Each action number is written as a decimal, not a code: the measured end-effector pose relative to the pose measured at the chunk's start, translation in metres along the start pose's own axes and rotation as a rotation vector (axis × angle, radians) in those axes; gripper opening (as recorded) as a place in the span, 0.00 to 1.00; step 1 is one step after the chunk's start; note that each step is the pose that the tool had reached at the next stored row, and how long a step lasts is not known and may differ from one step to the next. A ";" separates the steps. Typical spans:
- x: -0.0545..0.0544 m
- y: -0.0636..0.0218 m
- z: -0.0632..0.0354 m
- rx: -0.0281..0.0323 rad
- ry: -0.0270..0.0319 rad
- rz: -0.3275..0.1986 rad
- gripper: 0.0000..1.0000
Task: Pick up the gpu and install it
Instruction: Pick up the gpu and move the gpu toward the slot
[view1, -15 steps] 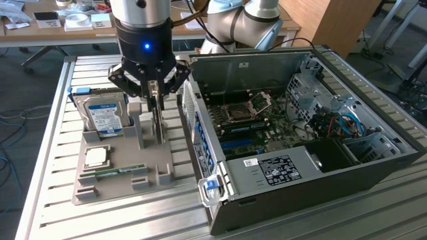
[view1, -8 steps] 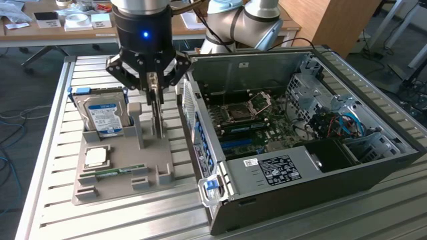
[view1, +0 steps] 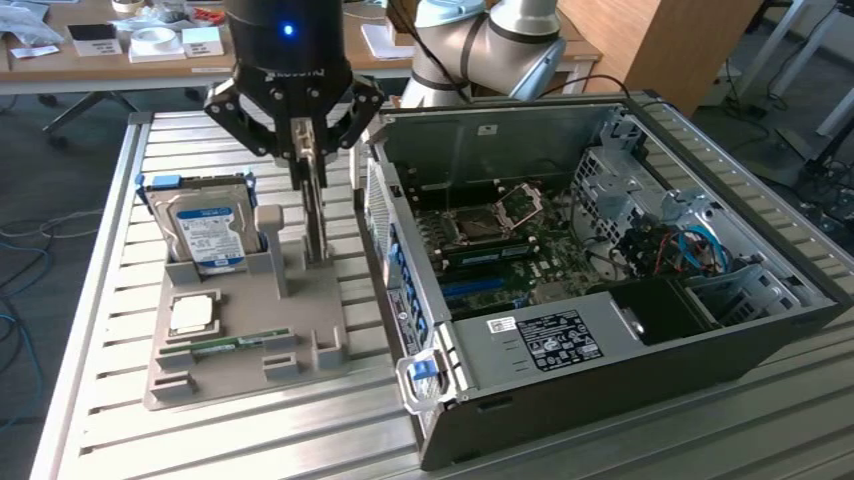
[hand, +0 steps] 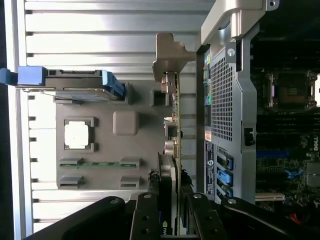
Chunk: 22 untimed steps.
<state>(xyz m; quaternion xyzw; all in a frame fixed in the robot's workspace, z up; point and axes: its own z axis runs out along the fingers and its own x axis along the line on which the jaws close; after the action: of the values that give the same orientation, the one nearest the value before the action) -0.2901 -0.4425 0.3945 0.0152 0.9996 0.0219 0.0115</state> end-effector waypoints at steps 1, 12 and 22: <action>0.000 0.0001 -0.0026 -0.0001 0.0000 0.000 0.27; -0.001 0.0010 -0.0236 0.0000 0.0000 0.000 0.27; -0.001 0.0011 -0.0254 0.0000 0.0001 0.000 0.27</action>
<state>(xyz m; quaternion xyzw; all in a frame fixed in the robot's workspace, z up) -0.2899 -0.4425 0.4200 0.0152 0.9996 0.0219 0.0115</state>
